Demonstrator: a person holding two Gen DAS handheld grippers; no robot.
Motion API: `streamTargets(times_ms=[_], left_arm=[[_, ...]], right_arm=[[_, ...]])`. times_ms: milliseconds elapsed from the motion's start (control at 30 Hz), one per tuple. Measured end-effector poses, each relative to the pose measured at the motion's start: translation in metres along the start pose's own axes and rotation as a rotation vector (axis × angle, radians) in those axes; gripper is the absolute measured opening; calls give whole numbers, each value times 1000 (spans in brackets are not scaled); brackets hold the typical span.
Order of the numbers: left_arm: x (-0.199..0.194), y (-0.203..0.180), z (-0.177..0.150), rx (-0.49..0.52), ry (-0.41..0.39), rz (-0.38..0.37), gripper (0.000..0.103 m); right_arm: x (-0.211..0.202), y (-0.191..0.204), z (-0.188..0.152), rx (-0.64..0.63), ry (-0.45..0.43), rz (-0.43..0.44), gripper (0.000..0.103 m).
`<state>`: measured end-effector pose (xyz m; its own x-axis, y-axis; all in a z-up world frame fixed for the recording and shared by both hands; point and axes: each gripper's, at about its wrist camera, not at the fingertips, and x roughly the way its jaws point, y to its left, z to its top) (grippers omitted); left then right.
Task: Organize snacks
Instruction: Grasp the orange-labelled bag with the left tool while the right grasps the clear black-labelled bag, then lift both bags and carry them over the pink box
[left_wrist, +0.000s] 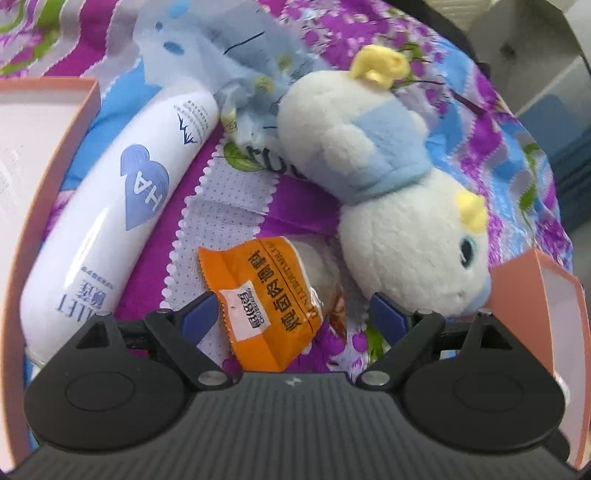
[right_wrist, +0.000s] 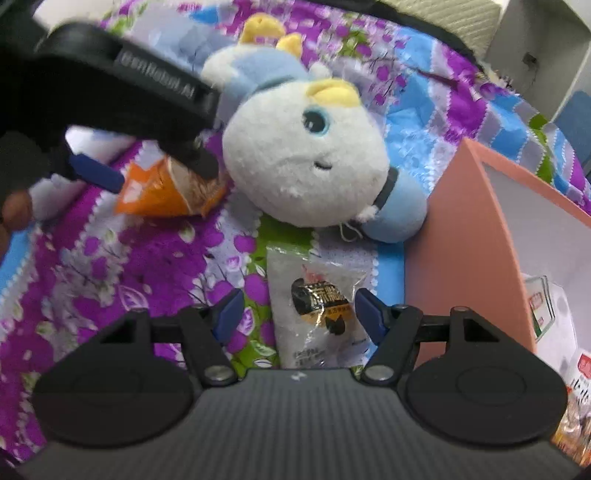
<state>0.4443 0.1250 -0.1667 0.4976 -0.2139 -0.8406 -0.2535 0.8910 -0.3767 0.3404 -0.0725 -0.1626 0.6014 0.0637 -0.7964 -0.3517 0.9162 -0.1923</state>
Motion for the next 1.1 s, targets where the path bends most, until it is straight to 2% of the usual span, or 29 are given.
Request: streamTargets(times_ms=[100, 200, 300, 467, 667, 833, 1100], left_arm=[[11, -3, 5, -22, 30, 18, 91], [21, -5, 8, -26, 28, 37, 90], [29, -8, 9, -7, 22, 63, 90], [30, -11, 7, 43, -13, 62, 77], [19, -18, 0, 123, -52, 50, 64], [-1, -16, -11, 164, -86, 41, 62], [-31, 0, -36, 215, -138, 42, 61]], right_arm=[[7, -4, 1, 13, 23, -6, 68], [16, -8, 0, 15, 50, -2, 62], [21, -9, -1, -3, 62, 9, 61], [21, -13, -3, 3, 54, 20, 55], [18, -14, -3, 21, 38, 24, 46], [5, -21, -8, 85, 0, 44, 44], [-14, -18, -17, 152, -55, 133, 44]])
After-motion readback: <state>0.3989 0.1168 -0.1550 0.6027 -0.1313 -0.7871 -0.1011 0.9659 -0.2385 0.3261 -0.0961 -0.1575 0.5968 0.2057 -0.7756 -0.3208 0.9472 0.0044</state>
